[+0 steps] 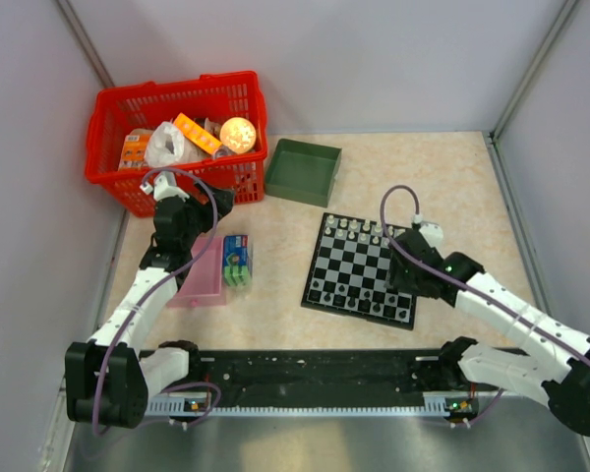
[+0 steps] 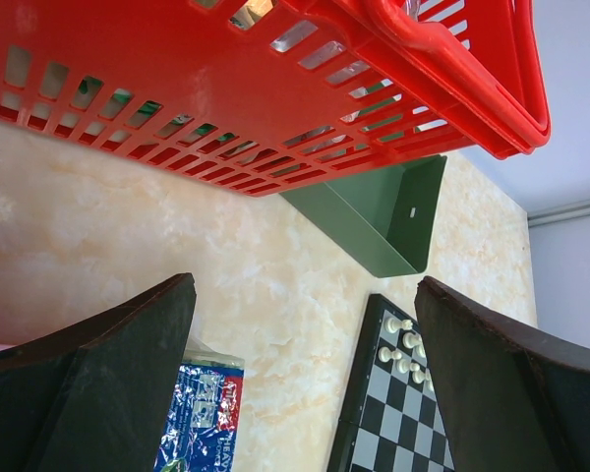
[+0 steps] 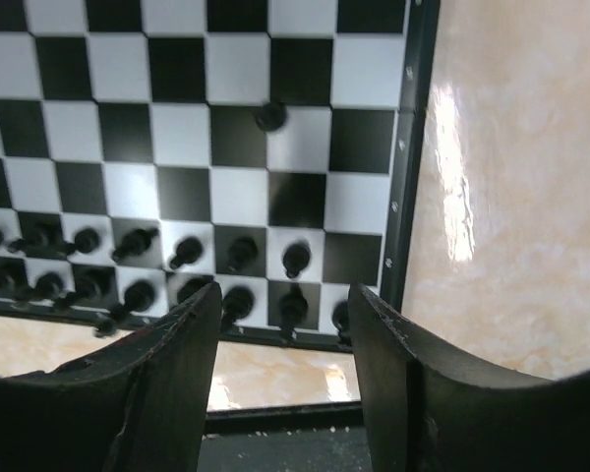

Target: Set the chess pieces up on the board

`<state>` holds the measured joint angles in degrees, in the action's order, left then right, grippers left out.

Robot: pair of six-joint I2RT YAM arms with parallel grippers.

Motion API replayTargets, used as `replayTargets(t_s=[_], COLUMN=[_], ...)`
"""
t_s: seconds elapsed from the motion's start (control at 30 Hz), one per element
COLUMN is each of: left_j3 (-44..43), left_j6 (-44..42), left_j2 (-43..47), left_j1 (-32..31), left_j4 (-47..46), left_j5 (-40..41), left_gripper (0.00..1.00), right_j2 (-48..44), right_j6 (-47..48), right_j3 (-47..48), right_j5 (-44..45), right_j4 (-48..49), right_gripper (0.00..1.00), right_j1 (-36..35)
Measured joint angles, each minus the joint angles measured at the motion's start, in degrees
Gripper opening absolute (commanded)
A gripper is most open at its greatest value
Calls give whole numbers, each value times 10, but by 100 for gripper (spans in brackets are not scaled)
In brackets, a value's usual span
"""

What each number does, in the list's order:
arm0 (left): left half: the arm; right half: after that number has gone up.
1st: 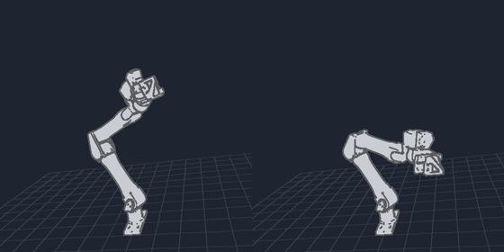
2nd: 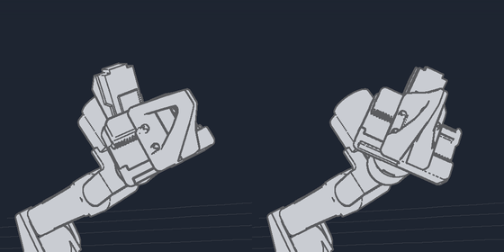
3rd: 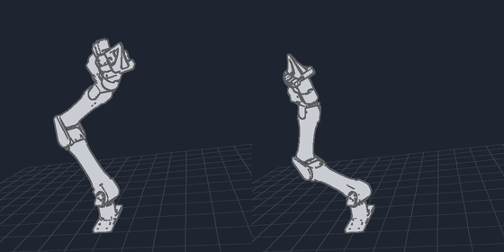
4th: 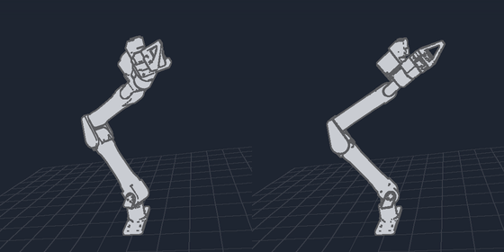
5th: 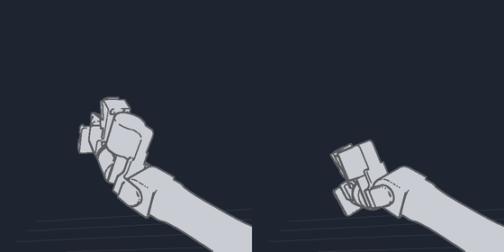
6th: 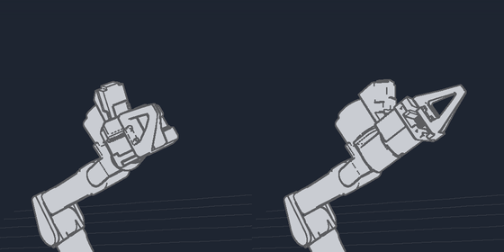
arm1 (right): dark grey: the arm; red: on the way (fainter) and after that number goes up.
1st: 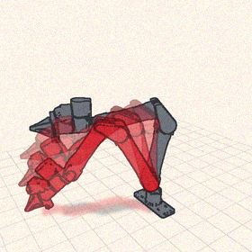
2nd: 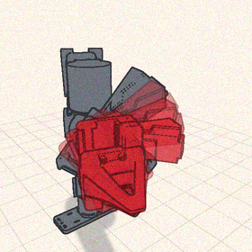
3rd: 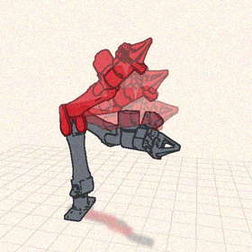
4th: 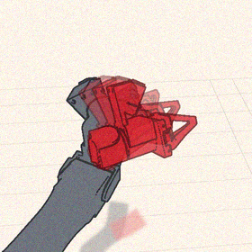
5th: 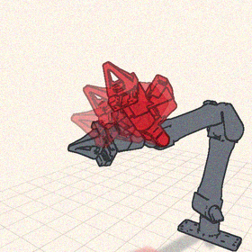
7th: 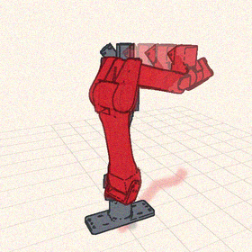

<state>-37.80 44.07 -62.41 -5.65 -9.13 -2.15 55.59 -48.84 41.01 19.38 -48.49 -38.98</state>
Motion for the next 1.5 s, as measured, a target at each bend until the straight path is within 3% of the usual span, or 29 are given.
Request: replayTargets(t_s=[0.23,0.53,1.5], left_j3=[4,6,6], left_j6=[0,0,-1], left_j2=[0,0,0], left_j1=[0,1,7], left_j4=[-3,-3,-3], left_j5=[0,1,7], left_gripper=[99,99,99], right_j2=[86,158,226], right_j6=[68,133,164], right_j3=[60,59,47], right_j5=[23,-39,-60], right_j4=[63,138,190], right_gripper=[48,42,27], right_j1=[15,94,104])
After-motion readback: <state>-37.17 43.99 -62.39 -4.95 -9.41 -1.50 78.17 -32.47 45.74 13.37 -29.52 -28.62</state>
